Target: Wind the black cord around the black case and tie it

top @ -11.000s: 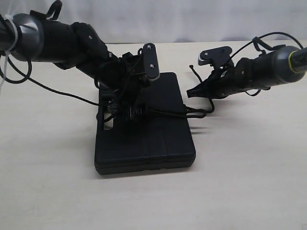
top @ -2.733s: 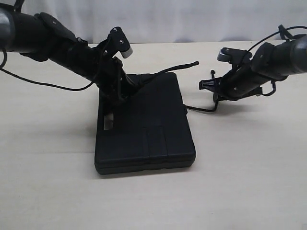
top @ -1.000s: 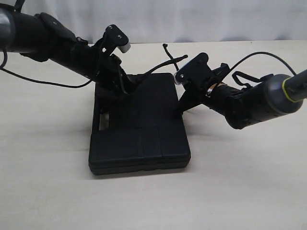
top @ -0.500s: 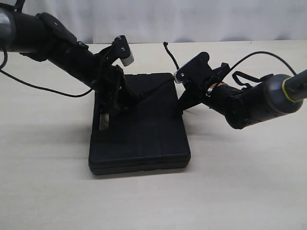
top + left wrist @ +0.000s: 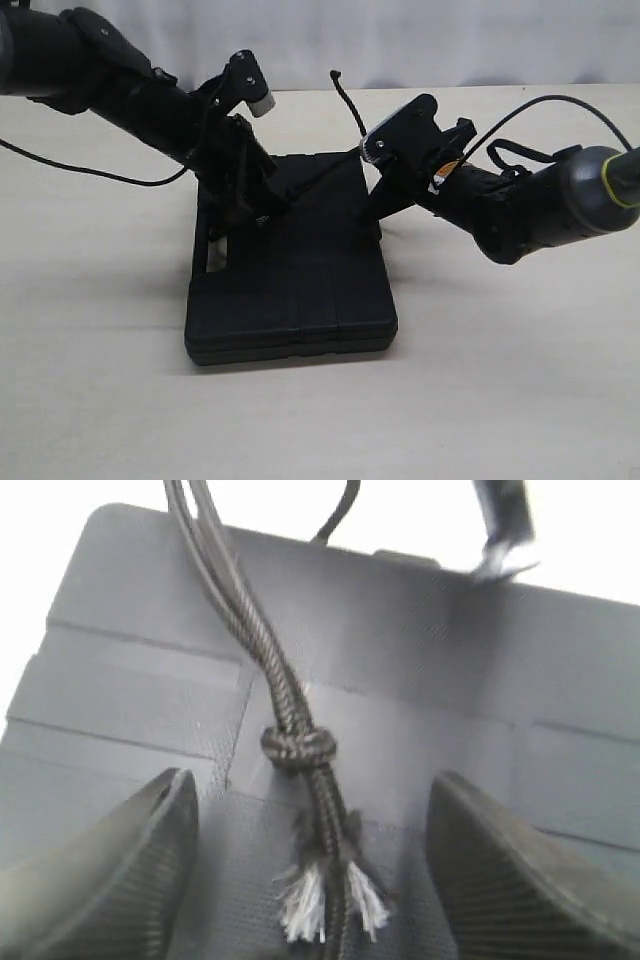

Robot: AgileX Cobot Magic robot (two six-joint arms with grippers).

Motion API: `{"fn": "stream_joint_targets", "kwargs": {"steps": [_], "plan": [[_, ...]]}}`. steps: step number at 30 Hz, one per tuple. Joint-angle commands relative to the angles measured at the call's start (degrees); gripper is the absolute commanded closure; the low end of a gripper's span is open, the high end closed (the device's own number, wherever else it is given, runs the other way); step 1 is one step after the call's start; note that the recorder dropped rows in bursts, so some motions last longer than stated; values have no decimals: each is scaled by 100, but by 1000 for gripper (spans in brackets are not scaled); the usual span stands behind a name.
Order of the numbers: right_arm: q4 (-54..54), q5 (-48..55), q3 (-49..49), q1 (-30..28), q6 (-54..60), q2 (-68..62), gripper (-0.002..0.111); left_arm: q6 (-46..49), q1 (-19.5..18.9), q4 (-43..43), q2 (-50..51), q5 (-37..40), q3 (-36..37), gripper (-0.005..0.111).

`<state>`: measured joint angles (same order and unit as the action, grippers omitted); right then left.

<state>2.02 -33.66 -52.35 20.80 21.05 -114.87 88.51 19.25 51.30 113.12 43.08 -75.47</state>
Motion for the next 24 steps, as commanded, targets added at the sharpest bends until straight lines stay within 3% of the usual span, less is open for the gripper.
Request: {"fn": "stream_joint_targets", "kwargs": {"steps": [1, 4, 8, 12, 17, 24], "plan": [[724, -74, 8, 0, -248, 52, 104, -547, -1, 224, -442, -421, -28, 45], [1717, -306, 8, 0, -738, 52, 104, -2220, -1, 858, -496, -1243, -16, 45], [1728, -596, 8, 0, -840, 52, 104, -2558, -1, 1386, -171, -1503, -16, 45], [1783, -691, 8, 0, -964, 52, 104, -2035, -1, 2361, 96, -1731, -16, 45], [2359, -847, 8, 0, -1337, 52, 104, -718, 9, 3841, 240, -1122, -16, 45], [2723, -861, 8, 0, -1521, 52, 104, 67, 9, 4810, 597, -1319, -16, 45]]}}
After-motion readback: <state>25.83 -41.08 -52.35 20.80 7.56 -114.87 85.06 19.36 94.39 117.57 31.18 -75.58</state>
